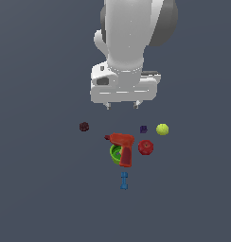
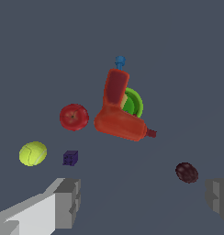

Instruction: Pick up a designated object from a clutter of objects.

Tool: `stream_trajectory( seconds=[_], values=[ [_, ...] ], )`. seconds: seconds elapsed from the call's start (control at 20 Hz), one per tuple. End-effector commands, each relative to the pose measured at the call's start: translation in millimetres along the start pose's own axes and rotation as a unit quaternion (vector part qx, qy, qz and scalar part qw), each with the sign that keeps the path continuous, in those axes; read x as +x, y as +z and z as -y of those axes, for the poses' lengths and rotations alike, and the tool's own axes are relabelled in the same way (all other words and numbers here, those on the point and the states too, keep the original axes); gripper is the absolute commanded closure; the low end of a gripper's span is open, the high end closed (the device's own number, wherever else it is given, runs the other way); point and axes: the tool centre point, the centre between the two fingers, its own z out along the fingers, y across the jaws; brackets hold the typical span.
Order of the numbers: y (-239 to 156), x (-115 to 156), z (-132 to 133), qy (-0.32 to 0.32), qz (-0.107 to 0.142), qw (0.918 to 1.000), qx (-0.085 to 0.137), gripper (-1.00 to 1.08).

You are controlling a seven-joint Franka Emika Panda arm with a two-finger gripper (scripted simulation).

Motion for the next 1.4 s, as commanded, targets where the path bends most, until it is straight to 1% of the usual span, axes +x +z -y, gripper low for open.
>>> stream_trajectory(
  seconds=[0.0, 0.15, 0.4, 0.75, 1.05, 1.35],
  values=[
    [0, 0, 0, 0.0, 0.0, 1.0, 0.0, -0.92],
    [-1, 2, 0, -0.003, -0.003, 1.0, -0.003, -0.92],
    [-6, 11, 0, -0.013, -0.014, 0.9997, -0.013, -0.92],
    [-2, 11, 2, -0.013, -0.014, 0.9997, -0.014, -0.92],
    [18, 11, 14, -0.008, -0.015, 0.9997, -0.016, -0.92],
    [56, 8, 35, 0.0, -0.016, 0.9997, -0.017, -0.92]
  ],
)
